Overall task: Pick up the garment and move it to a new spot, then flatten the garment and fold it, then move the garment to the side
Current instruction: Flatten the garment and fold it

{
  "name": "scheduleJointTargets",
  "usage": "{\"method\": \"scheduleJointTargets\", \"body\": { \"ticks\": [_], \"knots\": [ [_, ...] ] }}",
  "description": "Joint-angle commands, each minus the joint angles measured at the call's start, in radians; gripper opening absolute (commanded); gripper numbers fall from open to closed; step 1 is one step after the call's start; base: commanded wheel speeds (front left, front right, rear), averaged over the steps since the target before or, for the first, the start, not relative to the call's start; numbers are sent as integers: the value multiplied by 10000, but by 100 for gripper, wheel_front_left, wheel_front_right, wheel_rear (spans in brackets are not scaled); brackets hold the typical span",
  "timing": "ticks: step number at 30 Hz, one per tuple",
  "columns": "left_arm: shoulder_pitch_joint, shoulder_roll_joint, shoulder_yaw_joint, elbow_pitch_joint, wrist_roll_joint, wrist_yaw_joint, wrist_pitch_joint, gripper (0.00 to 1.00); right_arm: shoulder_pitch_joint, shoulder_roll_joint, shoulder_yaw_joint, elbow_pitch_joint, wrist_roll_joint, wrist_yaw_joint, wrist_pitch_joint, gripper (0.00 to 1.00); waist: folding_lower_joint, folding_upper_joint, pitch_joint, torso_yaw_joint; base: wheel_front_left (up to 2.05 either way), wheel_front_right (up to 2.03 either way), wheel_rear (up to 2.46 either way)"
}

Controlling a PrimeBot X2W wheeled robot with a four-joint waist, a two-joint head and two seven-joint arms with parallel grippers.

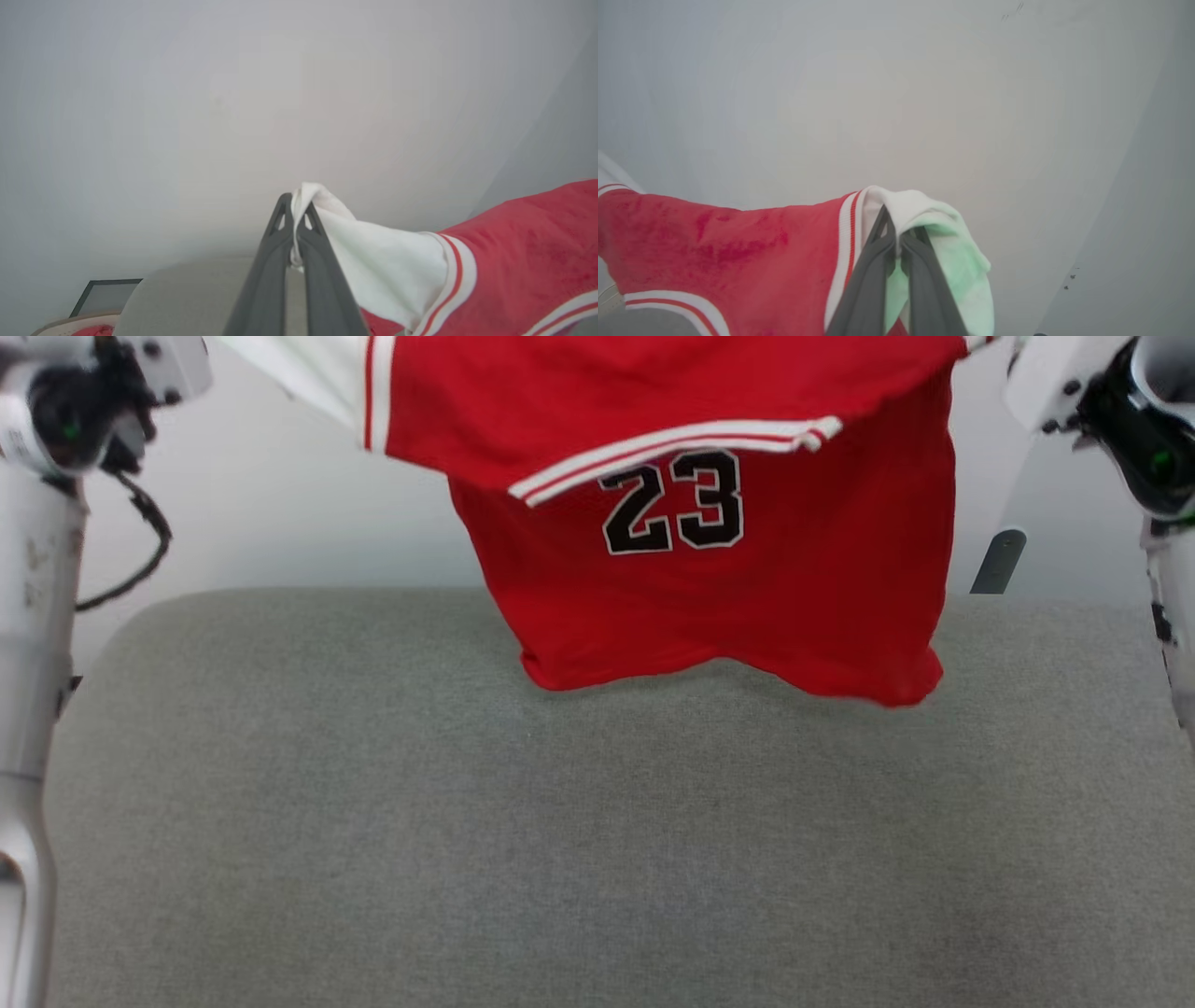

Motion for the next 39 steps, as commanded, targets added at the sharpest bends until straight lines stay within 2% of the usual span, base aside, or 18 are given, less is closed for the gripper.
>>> {"method": "scheduleJointTargets", "body": {
  "ticks": [1, 9, 15, 21, 24, 31, 35, 39],
  "knots": [
    [-297, -42, -1, 203, 126, 12, -226, 0, -378, 10, 207, 374, -214, 4, -436, 0, 0, 0, -30, -6, 0, 0, 0],
    [-1519, -305, 138, 1337, 248, 129, -1226, 0, -1793, 105, 647, 2344, -761, 4, -2432, 0, 0, 0, 83, 6, 0, 0, 0],
    [-2058, -446, 65, 1971, 287, -103, -1778, 0, -2495, 115, 713, 3553, -886, 4, -3301, 0, 0, 0, 639, 53, 0, 0, 0],
    [-2797, -538, 127, 2318, 280, -189, -2308, 0, -3332, -34, 814, 4237, -1152, 4, -4035, 0, 0, 0, 2287, 107, 0, 0, 0],
    [-3389, -614, 246, 2398, 250, -163, -2811, 0, -3906, -146, 920, 4467, -1579, 2, -4735, 0, 0, 0, 3247, 155, 0, 0, 0],
    [-4586, -1089, 669, 2590, 66, -230, -4824, 0, -5348, -336, 763, 5129, -3359, 2, -6787, 0, 0, 0, 5248, 450, 0, 0, 0],
    [-5090, -1403, 829, 2854, -78, -406, -5671, 0, -5807, -410, 349, 5126, -4523, 2, -7092, 0, 0, 0, 6128, 705, 0, 0, 0],
    [-5478, -1647, 983, 3074, -275, -575, -6460, 0, -5787, -395, -135, 4570, -5533, 1, -7113, 0, 0, 0, 6879, 1008, 0, 0, 0]
  ]
}}
